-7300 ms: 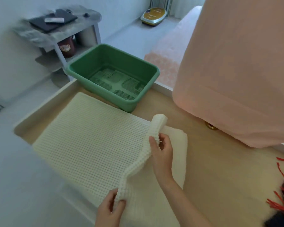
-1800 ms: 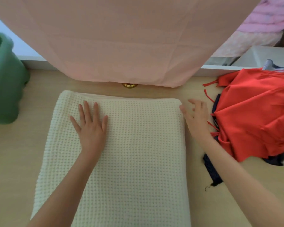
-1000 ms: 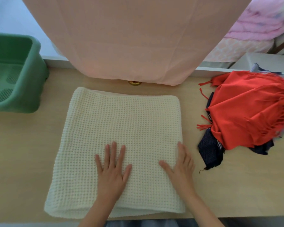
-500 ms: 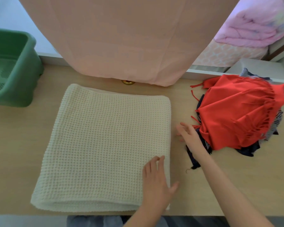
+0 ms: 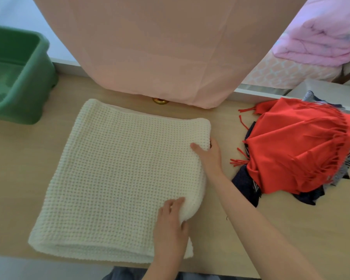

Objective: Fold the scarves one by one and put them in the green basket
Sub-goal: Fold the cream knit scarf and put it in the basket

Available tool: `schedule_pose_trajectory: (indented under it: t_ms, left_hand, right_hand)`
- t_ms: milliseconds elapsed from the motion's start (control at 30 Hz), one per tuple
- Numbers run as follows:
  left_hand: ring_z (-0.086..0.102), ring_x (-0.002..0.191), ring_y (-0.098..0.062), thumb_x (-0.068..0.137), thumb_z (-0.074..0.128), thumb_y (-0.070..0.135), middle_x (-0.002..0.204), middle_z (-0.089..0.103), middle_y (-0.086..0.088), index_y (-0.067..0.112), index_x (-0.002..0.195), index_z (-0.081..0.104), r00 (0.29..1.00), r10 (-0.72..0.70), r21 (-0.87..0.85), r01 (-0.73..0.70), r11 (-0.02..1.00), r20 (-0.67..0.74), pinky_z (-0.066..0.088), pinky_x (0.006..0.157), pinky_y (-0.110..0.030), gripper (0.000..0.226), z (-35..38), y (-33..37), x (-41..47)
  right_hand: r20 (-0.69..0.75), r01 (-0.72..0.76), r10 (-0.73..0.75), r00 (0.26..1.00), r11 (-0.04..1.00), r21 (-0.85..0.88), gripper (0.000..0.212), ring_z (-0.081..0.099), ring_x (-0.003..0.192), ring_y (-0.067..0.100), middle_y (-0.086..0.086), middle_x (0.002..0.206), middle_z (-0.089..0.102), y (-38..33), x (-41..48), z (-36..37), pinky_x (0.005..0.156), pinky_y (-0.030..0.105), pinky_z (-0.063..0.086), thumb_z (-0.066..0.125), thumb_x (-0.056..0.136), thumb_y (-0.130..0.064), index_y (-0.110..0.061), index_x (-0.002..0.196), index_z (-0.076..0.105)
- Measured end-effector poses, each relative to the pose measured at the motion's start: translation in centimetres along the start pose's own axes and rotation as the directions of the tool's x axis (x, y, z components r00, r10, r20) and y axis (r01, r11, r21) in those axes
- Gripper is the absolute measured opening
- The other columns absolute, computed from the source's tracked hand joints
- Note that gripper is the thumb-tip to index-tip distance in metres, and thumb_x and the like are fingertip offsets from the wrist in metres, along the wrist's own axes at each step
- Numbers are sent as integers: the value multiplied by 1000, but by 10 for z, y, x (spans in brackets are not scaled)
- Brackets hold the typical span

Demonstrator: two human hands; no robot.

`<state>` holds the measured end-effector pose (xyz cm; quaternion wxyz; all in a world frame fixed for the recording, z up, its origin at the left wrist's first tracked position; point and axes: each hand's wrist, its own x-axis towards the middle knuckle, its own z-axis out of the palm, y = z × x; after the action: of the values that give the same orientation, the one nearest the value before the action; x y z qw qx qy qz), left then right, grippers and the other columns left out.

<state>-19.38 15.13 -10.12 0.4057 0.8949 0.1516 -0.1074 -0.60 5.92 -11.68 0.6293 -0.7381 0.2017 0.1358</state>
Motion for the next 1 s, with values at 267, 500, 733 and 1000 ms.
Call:
schedule_pose_trajectory:
  t_ms: [267, 500, 733, 1000]
  left_hand:
    - [58, 85, 10, 76, 74, 5, 90, 63, 34, 38, 96, 64, 986, -151, -394, 112, 912, -68, 41, 68, -2, 41, -152, -39, -8]
    - [62, 87, -2, 69, 79, 36, 91, 68, 19, 47, 99, 63, 906, -375, -467, 249, 849, -198, 45, 73, -23, 36, -227, -120, -11]
    - [57, 98, -19, 91, 60, 15, 108, 57, 8, 27, 126, 50, 851, -472, -314, 395, 863, -229, 40, 78, -31, 38, -228, -194, 15]
    - [44, 119, -16, 90, 59, 13, 127, 46, 2, 19, 141, 41, 887, -411, -229, 363, 903, -213, 36, 101, -34, 54, -224, -214, 25]
  right_hand:
    - [95, 206, -206, 974, 979, 12, 51, 59, 102, 9, -7, 115, 59, -85, -34, 89, 86, 28, 51, 70, 84, -24, -18, 130, 50]
    - [165, 324, -323, 932, 946, 21, 40, 57, 89, 1, -14, 100, 57, -105, -62, 232, 78, 18, 48, 64, 87, -18, -17, 125, 52]
    - [414, 469, -294, 861, 774, -426, 52, 36, 132, 24, 11, 145, 35, -37, -70, 318, 110, 31, 29, 47, 98, -27, -7, 144, 33]
    - [634, 691, -318, 705, 511, -512, 61, -10, 146, 12, -2, 161, -8, -8, -66, 304, 120, 37, -4, 30, 102, -39, -18, 153, 3]
